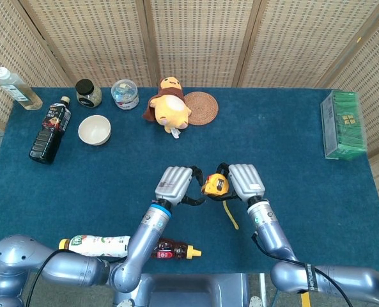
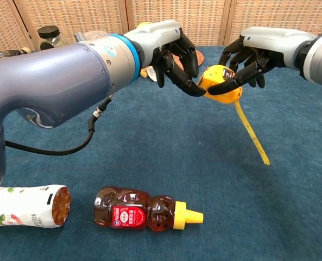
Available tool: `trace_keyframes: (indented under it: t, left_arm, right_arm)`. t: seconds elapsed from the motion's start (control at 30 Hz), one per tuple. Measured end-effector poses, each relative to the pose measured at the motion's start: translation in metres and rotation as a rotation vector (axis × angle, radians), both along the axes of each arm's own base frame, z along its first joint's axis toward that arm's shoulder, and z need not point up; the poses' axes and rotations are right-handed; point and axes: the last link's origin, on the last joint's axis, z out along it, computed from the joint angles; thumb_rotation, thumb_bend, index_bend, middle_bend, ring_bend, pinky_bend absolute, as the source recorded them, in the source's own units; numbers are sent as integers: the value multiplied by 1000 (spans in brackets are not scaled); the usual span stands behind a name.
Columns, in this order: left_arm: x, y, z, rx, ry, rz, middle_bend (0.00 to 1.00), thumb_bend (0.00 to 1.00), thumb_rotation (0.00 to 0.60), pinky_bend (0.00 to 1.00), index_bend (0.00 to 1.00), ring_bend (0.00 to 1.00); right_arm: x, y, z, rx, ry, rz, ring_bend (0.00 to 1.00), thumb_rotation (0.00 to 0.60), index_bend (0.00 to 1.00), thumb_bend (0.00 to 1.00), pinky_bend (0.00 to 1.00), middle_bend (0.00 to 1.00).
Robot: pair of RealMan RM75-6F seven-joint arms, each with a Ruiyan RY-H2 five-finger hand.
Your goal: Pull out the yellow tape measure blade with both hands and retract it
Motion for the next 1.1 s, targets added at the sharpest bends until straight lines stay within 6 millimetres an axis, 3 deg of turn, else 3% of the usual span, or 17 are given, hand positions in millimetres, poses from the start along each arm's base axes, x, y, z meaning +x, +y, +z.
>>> trace_keyframes:
  t: [0.77, 1.1]
  left_arm:
    - [5, -4, -3, 46, 6, 15, 452, 207, 536, 522, 497, 455]
    - [6, -5, -3, 54, 3, 21, 455, 275, 539, 522, 498, 458]
  right_arm:
    - [5, 1, -1, 8, -22, 21, 673, 378, 550, 243, 619, 584]
    - [4, 1, 1, 2, -34, 25, 675, 381, 551, 243, 622, 586]
